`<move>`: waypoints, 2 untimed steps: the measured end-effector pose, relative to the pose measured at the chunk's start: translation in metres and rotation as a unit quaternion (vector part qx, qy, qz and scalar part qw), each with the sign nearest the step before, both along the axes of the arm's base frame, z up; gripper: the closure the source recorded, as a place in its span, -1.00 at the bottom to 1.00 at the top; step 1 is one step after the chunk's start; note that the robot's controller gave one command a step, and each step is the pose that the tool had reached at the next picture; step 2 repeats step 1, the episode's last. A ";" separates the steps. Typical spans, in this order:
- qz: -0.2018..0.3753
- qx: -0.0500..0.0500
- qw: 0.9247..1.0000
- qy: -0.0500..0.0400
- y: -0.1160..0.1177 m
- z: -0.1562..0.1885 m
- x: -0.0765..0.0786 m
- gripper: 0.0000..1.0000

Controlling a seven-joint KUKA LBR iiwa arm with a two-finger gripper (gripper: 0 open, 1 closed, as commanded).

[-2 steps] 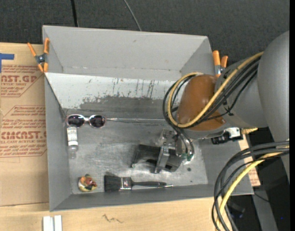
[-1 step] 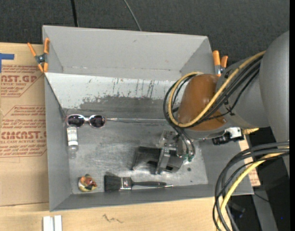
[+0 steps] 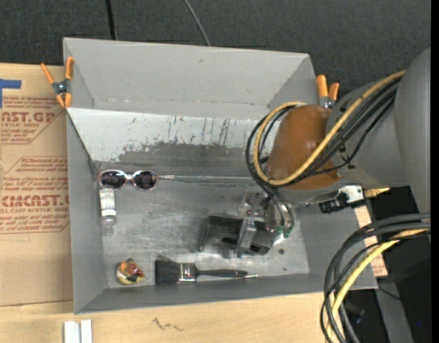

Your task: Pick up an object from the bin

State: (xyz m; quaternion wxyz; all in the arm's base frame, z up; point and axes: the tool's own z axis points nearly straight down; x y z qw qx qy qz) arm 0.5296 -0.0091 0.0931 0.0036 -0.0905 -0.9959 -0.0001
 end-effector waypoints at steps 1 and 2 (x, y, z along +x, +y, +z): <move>0.000 0.000 1.000 -0.002 0.000 0.013 0.001 1.00; 0.000 0.000 1.000 -0.002 0.000 0.013 0.001 1.00</move>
Offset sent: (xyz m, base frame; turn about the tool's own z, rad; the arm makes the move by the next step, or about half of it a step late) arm 0.0002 -0.0001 0.0292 0.0000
